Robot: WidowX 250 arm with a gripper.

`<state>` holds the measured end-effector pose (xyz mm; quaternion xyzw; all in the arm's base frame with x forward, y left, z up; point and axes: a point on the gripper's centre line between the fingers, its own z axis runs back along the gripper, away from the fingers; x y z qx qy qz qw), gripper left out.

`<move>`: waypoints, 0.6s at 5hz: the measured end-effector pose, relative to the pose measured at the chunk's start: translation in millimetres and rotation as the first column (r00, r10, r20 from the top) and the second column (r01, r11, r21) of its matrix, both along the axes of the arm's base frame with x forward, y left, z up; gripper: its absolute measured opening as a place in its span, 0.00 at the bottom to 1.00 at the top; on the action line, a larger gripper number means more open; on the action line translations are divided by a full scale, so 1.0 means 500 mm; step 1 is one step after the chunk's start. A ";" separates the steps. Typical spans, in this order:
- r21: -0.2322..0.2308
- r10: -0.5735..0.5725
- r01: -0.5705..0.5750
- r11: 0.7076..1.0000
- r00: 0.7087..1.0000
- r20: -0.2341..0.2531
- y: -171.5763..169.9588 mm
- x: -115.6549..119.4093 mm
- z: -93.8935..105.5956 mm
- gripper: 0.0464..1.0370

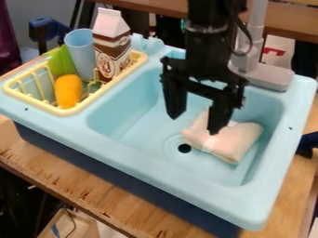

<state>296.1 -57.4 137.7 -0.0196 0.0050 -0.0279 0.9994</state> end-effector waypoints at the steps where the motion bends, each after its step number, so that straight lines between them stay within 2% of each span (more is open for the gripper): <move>1: 0.015 -0.034 0.034 0.999 0.999 0.012 -0.019 0.029 -0.018 0.96; 3: 0.035 -0.037 0.036 0.999 0.999 0.009 -0.024 0.066 -0.054 0.96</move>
